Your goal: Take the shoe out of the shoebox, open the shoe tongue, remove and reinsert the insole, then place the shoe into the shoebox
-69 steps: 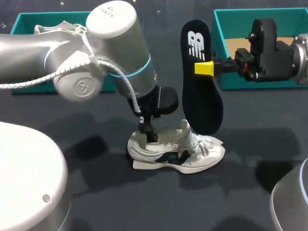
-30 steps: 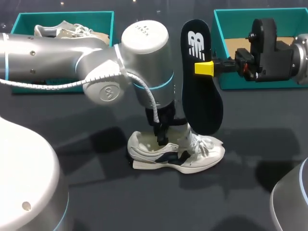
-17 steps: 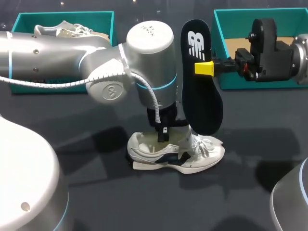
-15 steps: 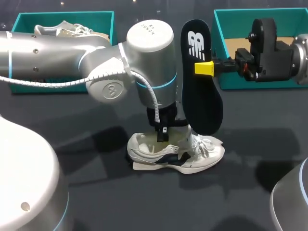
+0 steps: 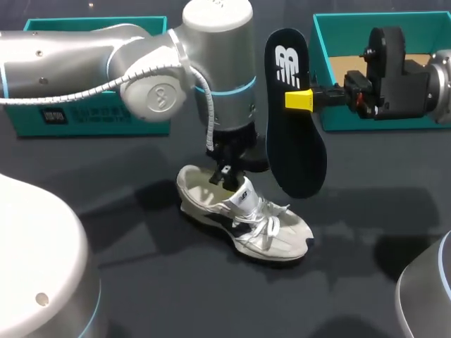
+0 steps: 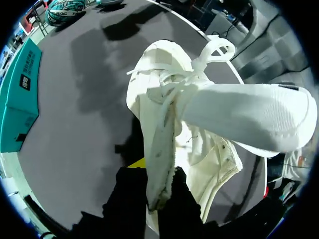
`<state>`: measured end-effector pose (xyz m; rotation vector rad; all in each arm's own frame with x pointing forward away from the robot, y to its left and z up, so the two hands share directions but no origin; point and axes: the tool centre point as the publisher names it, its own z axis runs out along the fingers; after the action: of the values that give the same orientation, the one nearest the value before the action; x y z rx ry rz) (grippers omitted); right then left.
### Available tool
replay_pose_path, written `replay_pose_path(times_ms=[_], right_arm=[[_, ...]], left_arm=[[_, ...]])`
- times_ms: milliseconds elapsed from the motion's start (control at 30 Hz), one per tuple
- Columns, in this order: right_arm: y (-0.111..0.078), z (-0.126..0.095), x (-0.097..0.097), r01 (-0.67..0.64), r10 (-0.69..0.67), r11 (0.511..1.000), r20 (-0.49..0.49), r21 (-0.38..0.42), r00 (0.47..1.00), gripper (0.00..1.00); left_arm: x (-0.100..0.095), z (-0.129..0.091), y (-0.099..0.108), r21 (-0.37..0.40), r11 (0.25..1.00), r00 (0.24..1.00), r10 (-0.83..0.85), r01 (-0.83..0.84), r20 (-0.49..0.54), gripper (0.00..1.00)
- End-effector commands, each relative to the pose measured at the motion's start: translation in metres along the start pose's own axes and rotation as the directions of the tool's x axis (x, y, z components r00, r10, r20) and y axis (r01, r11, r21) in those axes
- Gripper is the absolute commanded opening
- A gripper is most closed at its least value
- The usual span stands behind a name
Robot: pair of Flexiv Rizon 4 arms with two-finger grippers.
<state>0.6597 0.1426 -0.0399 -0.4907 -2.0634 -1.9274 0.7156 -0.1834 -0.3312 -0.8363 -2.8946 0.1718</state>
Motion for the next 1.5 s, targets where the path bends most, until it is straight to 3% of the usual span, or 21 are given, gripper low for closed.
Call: replay_pose_path(times_ms=[33,267,333,367,467,500,533,800,1067,1500], right_arm=[[-0.001,0.002,-0.001,-0.001,0.001,1.0,0.001,0.0,1.0,0.0],[-0.001,0.002,-0.001,-0.001,0.001,1.0,0.001,0.0,1.0,0.0],[-0.001,0.002,-0.001,-0.001,0.001,1.0,0.001,0.0,1.0,0.0],[-0.001,0.002,-0.001,-0.001,0.001,1.0,0.001,0.0,1.0,0.0],[-0.001,0.002,-0.001,-0.001,0.001,1.0,0.001,0.0,1.0,0.0],[-0.001,0.002,-0.001,-0.001,0.001,1.0,0.001,0.0,1.0,0.0],[-0.001,0.002,-0.001,-0.001,0.001,1.0,0.001,0.0,1.0,0.0],[-0.001,0.002,-0.001,-0.001,0.001,1.0,0.001,0.0,1.0,0.0],[-0.001,0.002,-0.001,-0.001,0.001,1.0,0.001,0.0,1.0,0.0],[-0.001,0.002,-0.001,-0.001,0.001,1.0,0.001,0.0,1.0,0.0]], left_arm=[[0.006,-0.013,0.004,-0.013,0.984,0.983,0.179,-0.179,0.024,0.0],[0.006,-0.013,0.004,-0.013,0.984,0.983,0.179,-0.179,0.024,0.0],[0.001,-0.014,0.011,0.025,0.94,0.94,0.341,-0.341,0.006,0.0],[-0.004,-0.014,0.014,-0.004,0.937,0.936,0.35,-0.35,0.025,0.0],[-0.013,-0.017,0.024,0.053,0.801,0.803,0.596,-0.596,0.025,0.0],[-0.015,-0.017,0.028,0.074,0.721,0.724,0.689,-0.689,0.032,0.0],[-0.02,-0.018,0.032,0.095,0.71,0.714,0.7,-0.698,0.02,0.0],[-0.02,-0.018,0.032,0.095,0.71,0.714,0.7,-0.698,0.02,0.0],[-0.021,-0.008,0.019,0.071,0.638,0.641,0.766,-0.767,0.041,0.0],[-0.031,0.01,0.001,0.036,0.64,0.641,0.767,-0.767,0.035,0.0]])
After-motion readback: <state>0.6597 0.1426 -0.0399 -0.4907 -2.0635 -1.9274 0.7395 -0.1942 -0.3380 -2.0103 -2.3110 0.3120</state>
